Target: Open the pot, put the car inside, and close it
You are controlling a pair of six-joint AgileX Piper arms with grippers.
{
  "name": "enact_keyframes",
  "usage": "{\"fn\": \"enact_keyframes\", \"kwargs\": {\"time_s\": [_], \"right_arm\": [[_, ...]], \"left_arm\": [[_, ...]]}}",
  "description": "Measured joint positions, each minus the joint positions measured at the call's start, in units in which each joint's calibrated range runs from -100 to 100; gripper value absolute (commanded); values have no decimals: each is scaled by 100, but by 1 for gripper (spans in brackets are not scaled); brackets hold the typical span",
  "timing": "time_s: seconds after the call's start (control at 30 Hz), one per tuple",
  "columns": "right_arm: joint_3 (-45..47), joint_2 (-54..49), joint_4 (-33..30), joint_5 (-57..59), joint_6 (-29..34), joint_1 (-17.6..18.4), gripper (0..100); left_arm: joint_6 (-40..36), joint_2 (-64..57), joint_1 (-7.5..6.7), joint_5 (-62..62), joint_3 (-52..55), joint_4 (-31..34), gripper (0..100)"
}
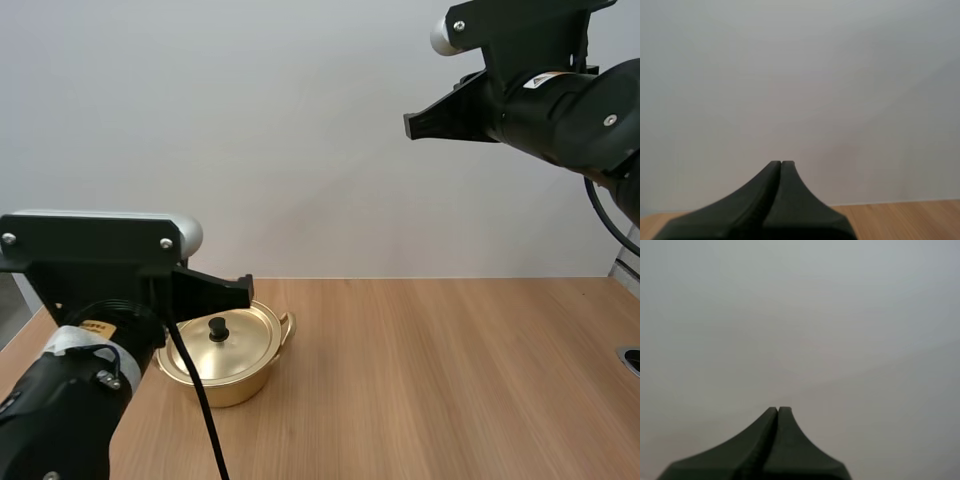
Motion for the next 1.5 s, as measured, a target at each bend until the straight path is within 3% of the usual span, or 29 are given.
{"fn": "enact_keyframes", "kwargs": {"time_s": [0.23,0.53,0.77,1.0,1.17,1.33,1.5], "right_arm": [[0,0,-29,0,4,0,0],[0,0,-40,0,-35,0,0],[0,0,-10,-21,-35,0,0],[0,0,-10,-40,-35,0,0],[0,0,-31,-40,-43,0,0],[0,0,-31,-40,-43,0,0],[0,0,-31,-40,-43,0,0]], "left_arm": [[-84,-72,-48,-31,0,122,0],[-84,-83,-48,-2114,0,122,0],[-84,-393,8,-2179,103,122,0],[-75,-863,0,-2155,1012,205,0],[-75,-863,0,-1431,1548,829,0],[-75,-863,-124,-288,1732,1683,0],[-75,-863,-255,34,1970,2535,0]]}}
